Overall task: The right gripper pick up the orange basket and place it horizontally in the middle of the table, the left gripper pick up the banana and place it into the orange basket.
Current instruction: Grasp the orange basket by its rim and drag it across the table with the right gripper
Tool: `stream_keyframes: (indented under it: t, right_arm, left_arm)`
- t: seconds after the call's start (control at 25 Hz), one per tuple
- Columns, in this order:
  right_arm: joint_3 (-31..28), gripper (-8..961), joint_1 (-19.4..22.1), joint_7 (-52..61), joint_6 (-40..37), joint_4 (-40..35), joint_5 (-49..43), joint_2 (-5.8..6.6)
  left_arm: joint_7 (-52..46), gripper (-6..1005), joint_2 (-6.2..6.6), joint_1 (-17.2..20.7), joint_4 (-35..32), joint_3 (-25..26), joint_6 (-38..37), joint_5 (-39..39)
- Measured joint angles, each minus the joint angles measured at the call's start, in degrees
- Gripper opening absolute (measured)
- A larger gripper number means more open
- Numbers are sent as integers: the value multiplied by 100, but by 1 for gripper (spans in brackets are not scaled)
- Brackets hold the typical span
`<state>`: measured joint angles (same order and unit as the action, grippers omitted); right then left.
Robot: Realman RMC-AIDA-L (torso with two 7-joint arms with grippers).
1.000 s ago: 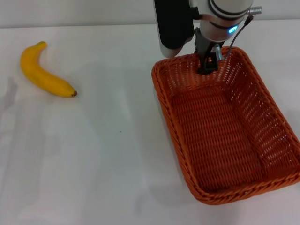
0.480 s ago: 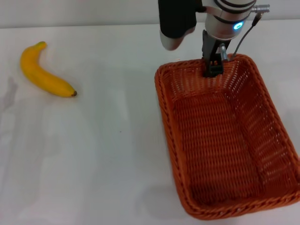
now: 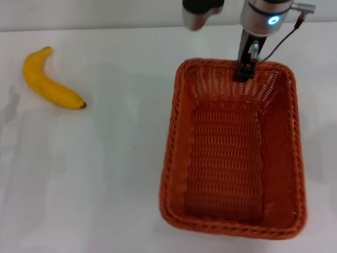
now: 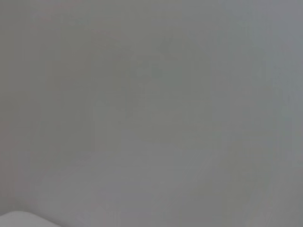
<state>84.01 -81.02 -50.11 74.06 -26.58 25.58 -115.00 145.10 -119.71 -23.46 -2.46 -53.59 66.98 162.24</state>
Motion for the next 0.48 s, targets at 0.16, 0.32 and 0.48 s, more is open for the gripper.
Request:
stream_keyframes:
  t: [0.16, 0.32, 0.48]
  right_arm:
    - [-974, 248, 36, 12, 353, -31, -405, 26]
    - [-1622, 224, 104, 84, 643, -41, -542, 149]
    - [-2102, 200, 316, 234, 873, -158, -543, 255]
  left_arm:
    - [0, 880, 1, 6, 0, 3, 7, 0]
    - [0, 880, 6, 8, -7, 2, 38, 1]
    - [0, 880, 12, 7, -9, -2, 90, 0]
